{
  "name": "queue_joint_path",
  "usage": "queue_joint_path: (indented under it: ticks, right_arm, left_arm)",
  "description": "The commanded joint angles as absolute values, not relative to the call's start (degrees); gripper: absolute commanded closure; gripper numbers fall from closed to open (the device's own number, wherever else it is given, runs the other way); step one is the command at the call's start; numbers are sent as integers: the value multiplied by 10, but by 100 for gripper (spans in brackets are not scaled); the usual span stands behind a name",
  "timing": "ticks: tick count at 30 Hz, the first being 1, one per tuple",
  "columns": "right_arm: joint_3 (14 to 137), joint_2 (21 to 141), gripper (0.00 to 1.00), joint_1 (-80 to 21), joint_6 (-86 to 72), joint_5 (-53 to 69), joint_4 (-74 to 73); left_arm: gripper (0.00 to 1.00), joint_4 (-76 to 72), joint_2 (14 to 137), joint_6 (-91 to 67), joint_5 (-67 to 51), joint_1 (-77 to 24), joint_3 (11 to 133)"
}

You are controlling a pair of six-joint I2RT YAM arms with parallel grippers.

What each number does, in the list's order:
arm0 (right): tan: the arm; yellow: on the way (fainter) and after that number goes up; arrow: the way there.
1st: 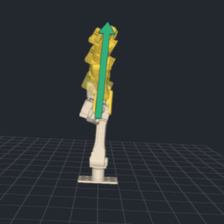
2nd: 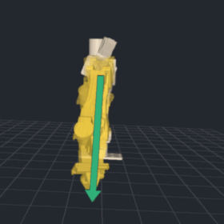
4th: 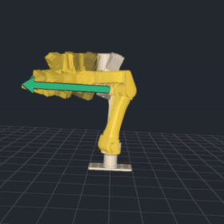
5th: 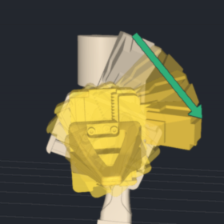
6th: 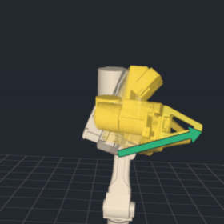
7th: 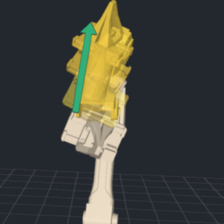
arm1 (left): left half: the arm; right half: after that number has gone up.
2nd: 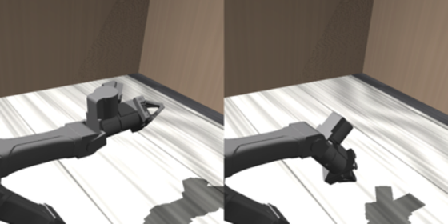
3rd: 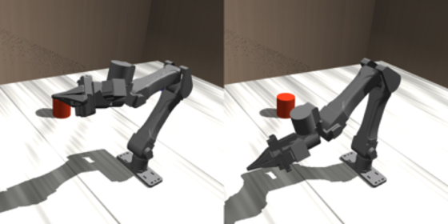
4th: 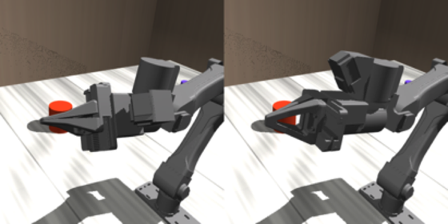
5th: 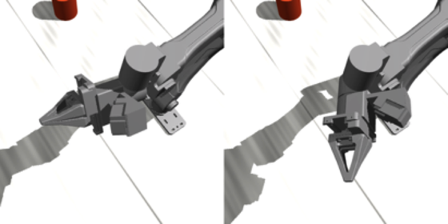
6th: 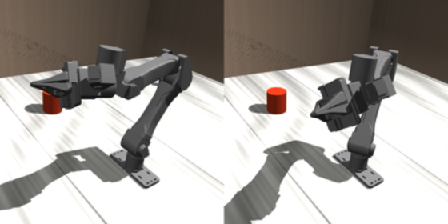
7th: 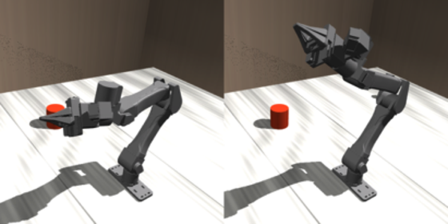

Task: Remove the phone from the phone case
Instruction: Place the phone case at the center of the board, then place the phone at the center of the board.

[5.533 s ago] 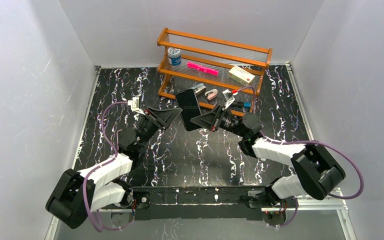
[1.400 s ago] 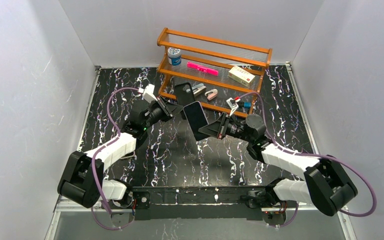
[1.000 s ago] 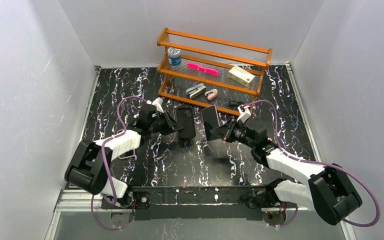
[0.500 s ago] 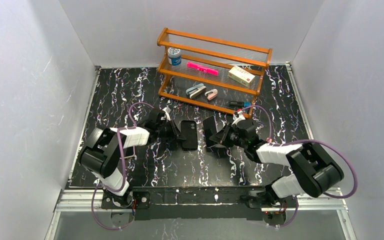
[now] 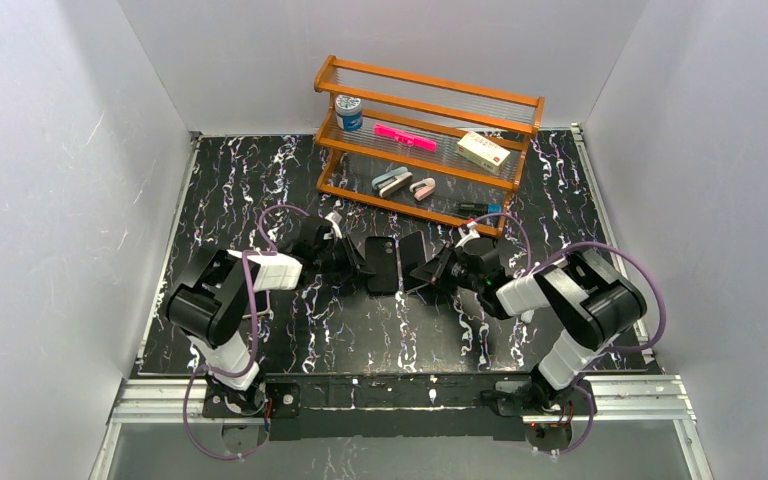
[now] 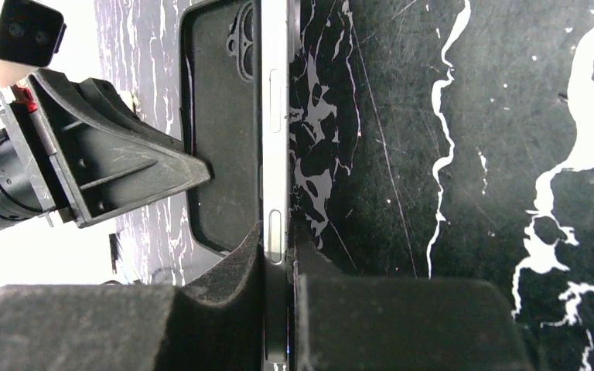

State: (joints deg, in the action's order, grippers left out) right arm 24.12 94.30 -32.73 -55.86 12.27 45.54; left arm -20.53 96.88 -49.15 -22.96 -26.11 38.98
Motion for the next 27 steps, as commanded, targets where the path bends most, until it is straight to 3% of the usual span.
queue_joint_path:
  ticks: [1,4,10,17,22,24,27]
  right_arm:
    - [255,966,80,-328,-572,130,518]
    - [257,970,72,-328,-563,130,507]
    - [260,965,54,-328,-539,129,467]
    - [283,971,43,-337,-499,142,386]
    - [297,958,35,-354,-459,116,301]
    - [305,954,25,-362,-444,110,271]
    - [312,951,21,-371,-434,114,243]
  left_arm:
    - [77,-208,958,-498,-195,-265,370]
    - [70,-202,941,-498,-179,-265,363]
    - [45,-159,904,-480,-136,-264,367]
    - [5,-51,840,-439,-55,-260,393]
    - [2,39,794,-403,13,-247,422]
    - [2,64,780,-396,25,-233,430]
    - [2,96,767,-378,29,-207,441]
